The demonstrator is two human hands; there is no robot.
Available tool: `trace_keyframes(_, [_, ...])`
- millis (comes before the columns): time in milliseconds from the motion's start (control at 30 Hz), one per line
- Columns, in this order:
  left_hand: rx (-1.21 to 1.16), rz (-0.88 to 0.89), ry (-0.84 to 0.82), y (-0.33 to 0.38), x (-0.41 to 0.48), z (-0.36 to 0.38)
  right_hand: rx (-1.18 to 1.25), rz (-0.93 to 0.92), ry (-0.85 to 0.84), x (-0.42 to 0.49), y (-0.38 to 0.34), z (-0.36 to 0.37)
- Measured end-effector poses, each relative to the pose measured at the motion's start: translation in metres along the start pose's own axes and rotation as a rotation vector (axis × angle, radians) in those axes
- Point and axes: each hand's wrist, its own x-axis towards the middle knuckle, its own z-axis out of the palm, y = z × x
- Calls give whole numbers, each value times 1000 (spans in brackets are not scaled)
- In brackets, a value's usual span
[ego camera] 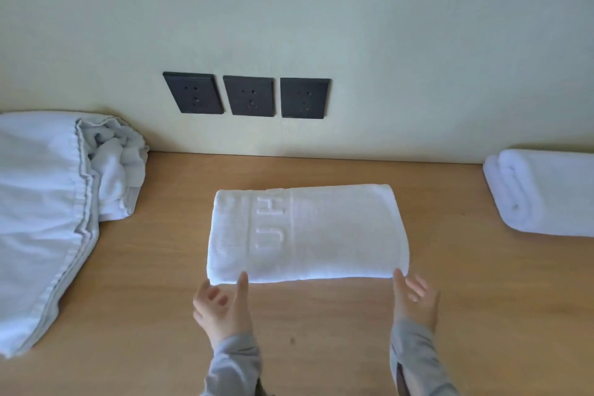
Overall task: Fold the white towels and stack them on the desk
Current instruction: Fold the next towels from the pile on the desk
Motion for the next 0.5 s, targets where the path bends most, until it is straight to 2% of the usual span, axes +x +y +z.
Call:
trace_keyframes(67, [-151,-385,-159,-10,-7,4,242,362,-128,-7,12,5])
trace_keyframes(133, [-284,-577,-299,-9,-4,13,439,532,-270,-10,7,18])
trace_keyframes(200, [-382,-610,-318,-1,8,23,574,585,-293,-10,-7,33])
trace_keyframes(267, [-431,-642,-249,13,21,32,638,615,-244,-10,-26,45])
trace_keyframes(400, [-369,-670,-182,21,27,46,581,663,-185,-14,-51,61])
trace_keyframes(500, [-434,-662,-194,20,28,48,545,641,-180,-15,-55,63])
